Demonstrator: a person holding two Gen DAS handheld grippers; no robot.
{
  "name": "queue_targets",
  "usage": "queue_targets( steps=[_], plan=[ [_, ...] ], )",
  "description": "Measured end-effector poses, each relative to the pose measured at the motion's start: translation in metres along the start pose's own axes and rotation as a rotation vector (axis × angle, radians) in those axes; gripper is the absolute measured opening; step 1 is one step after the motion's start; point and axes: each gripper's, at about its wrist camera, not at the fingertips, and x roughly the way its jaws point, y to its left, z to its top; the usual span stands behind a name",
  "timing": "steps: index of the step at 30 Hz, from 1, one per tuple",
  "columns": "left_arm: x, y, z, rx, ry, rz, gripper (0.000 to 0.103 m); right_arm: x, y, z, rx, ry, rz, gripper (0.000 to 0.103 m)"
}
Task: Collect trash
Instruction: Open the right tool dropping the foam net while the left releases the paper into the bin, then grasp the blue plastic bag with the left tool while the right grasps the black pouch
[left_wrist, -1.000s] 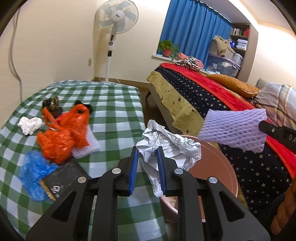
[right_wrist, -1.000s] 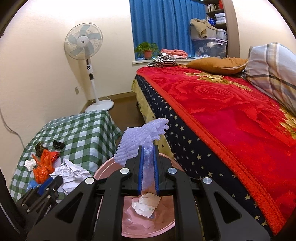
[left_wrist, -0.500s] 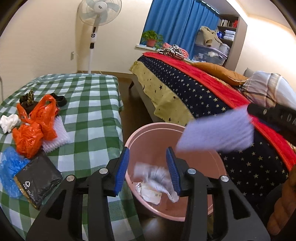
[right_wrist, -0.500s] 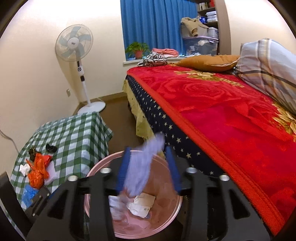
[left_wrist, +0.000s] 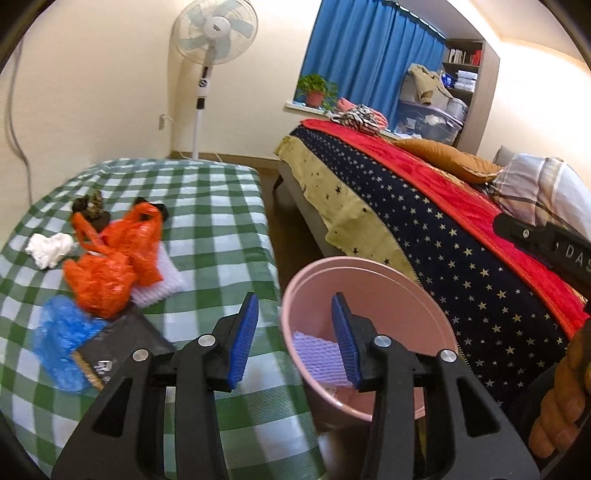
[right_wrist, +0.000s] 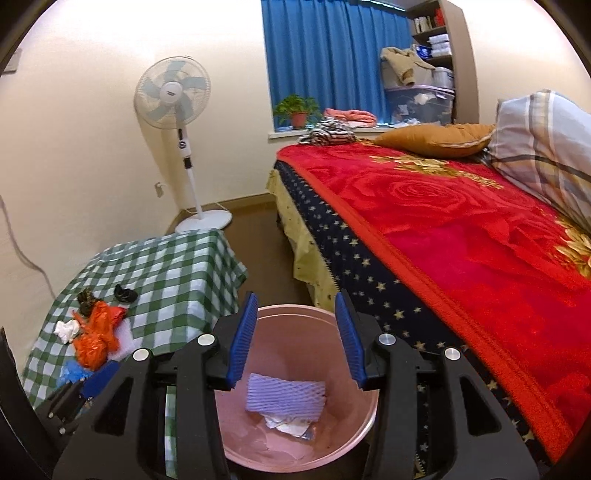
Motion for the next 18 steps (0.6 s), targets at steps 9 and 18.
queue_targets(
  steps=[9, 18],
  plan=[
    [-0.039, 0.042, -0.002, -0.04, -0.045, 0.094, 0.041, -0.005, 0.034, -0.016, -0.041, 0.017, 0.114, 0.045],
    [-0.072, 0.105, -0.011, -0.122, -0.071, 0.27, 0.041, 0.004, 0.084, -0.039, -0.1, 0.066, 0.259, 0.042]
  ],
)
